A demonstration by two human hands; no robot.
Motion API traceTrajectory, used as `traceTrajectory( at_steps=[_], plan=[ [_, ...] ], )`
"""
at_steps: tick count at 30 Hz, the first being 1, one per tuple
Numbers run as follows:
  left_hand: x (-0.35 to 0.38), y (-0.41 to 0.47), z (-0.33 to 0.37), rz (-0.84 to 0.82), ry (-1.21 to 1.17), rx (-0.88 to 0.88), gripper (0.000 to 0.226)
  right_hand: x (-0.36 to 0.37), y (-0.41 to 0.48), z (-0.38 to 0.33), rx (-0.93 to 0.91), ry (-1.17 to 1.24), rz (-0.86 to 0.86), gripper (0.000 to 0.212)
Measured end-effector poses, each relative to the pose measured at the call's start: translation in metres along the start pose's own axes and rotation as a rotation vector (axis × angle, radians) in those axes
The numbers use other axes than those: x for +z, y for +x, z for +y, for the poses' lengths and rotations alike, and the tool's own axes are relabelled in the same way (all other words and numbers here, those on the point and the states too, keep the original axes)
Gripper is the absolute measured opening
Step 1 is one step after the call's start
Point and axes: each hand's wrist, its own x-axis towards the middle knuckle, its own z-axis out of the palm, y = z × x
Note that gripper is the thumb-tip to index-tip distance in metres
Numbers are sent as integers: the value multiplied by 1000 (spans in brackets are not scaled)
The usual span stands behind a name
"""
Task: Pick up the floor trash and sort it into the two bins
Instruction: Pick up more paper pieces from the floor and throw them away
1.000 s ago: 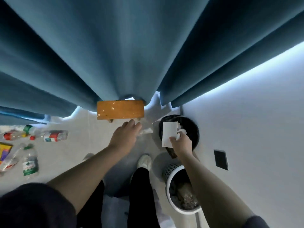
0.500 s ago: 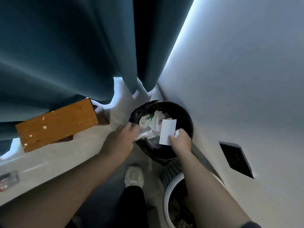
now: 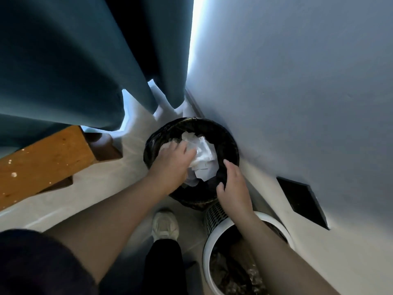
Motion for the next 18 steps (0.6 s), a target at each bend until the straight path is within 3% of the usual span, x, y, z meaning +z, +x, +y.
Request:
traceTrajectory(
  at_steps=[4,7,12,18],
  plan=[
    [34,8,-2,-441,64,-41,67,0,-4,13,-86,-117,-27,62],
    [41,9,-15,-506,249,8,67,9,7,12,-163,-279,-118,65],
    [57,26,-35,-613,513,115,66,54,53,4,-180,-617,-425,67],
    [85,41,-44,-661,682,138,63,89,99,3,-100,-710,-544,66]
  ],
)
